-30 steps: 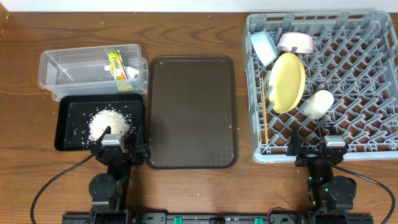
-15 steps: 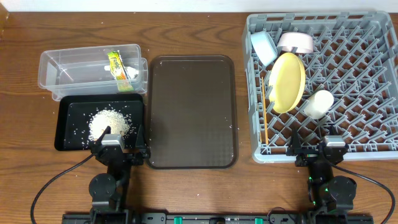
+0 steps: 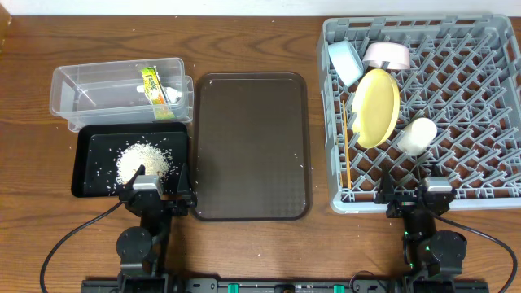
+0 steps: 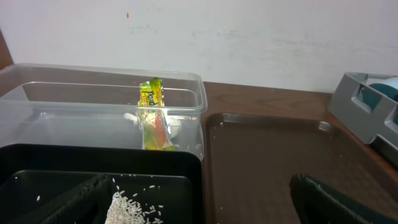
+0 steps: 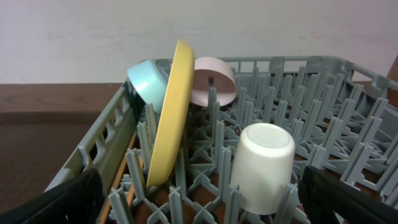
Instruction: Sort waste into correct bins and load items into the dishwasher rack
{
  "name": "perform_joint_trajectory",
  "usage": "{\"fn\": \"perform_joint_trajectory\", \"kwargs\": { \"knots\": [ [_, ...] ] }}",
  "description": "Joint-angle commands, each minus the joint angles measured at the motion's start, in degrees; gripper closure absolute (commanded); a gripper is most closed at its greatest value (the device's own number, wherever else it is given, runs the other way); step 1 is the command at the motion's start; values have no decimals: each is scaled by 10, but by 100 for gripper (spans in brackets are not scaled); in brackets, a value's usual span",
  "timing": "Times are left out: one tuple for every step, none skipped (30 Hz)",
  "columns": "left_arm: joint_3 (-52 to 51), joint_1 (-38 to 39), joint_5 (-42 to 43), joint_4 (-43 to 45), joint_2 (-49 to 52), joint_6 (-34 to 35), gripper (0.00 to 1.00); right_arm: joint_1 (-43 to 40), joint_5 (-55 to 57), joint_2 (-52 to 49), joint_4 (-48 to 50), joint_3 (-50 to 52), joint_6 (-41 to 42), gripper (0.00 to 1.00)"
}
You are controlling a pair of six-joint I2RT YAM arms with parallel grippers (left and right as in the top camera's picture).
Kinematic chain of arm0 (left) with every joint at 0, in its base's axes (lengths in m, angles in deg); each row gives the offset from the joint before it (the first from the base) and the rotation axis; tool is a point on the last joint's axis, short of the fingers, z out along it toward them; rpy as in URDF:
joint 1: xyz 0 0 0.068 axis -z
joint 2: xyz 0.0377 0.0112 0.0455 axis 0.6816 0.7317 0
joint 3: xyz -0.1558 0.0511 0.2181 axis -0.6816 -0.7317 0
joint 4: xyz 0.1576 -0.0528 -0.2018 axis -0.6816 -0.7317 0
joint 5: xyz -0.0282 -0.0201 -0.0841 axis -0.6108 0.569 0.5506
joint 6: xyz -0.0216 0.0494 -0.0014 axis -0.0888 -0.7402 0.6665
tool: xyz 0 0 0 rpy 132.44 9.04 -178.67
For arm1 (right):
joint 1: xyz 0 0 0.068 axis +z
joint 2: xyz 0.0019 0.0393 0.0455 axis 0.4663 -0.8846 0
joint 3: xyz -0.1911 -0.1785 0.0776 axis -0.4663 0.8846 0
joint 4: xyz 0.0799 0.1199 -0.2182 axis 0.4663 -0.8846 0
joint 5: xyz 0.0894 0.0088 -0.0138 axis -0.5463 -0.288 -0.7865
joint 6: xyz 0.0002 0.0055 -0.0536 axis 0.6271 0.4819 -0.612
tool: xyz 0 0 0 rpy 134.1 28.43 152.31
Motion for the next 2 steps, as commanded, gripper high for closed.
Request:
{"fn": "perform_joint_trajectory", "kwargs": {
  "knots": [
    [-8,2,1,-23,-4,2,6,7,-2,4,-2,1,-7,1],
    [-8,2,1,-23,-4,3,6,7,-2,4,-2,1,-7,1]
  ]
}}
